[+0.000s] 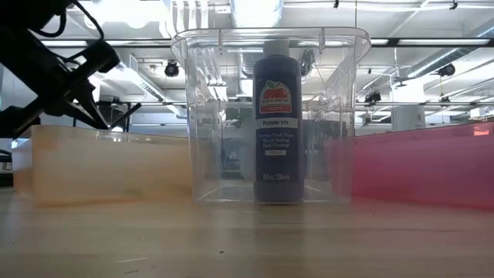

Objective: Pick & Place Paint Supplies
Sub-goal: Put the black lash brush into the orange bin, then put the black paintbrush into the orange bin

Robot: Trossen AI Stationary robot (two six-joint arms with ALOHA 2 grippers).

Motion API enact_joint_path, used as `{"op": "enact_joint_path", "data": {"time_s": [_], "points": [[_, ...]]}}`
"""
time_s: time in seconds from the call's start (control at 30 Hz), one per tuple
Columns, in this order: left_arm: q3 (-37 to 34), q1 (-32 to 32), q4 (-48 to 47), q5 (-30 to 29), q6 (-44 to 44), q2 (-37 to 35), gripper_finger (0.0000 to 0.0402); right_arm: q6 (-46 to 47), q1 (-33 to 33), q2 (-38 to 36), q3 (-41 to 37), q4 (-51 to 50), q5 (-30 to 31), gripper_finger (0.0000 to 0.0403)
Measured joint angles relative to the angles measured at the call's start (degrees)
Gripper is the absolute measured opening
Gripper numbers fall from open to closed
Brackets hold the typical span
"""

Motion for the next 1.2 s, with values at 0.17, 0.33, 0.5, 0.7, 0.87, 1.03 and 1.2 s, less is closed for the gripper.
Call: {"op": "enact_joint_path", "data": {"time_s": [0.17,0.33,0.5,0.7,0.87,1.03,1.2], "points": [[-0.02,-0.37,1.38,-1.22,-0.81,1.90,0.0003,0.01,-0.04,0.00,0.00,0.00,-0.07,0.0202],[0.26,-0.37,1.46,-1.47,-0.65,2.39,0.0027,1.47,-0.04,-0.04,0.00,0.10,-0.11,0.0202],[0.24,-0.37,1.51,-1.18,-0.67,2.34,0.0072,1.47,-0.04,-0.04,0.00,0.22,-0.11,0.0202],[0.28,-0.37,1.72,-0.98,-0.85,2.35,0.0102,0.79,-0.04,-0.04,0.00,0.35,-0.11,0.0202],[0.28,-0.37,6.01,0.37,-0.49,1.93,0.0103,2.55,-0.03,-0.04,0.00,-0.35,0.57,0.0202],[0.30,-0.37,20.87,1.75,11.29,-0.81,0.0103,15.24,-0.02,-0.78,0.00,-6.88,6.60,0.0202],[0.37,-0.38,47.10,5.16,46.29,-3.15,0.0104,27.51,-0.11,-1.46,0.00,-17.18,10.19,0.0202]]}}
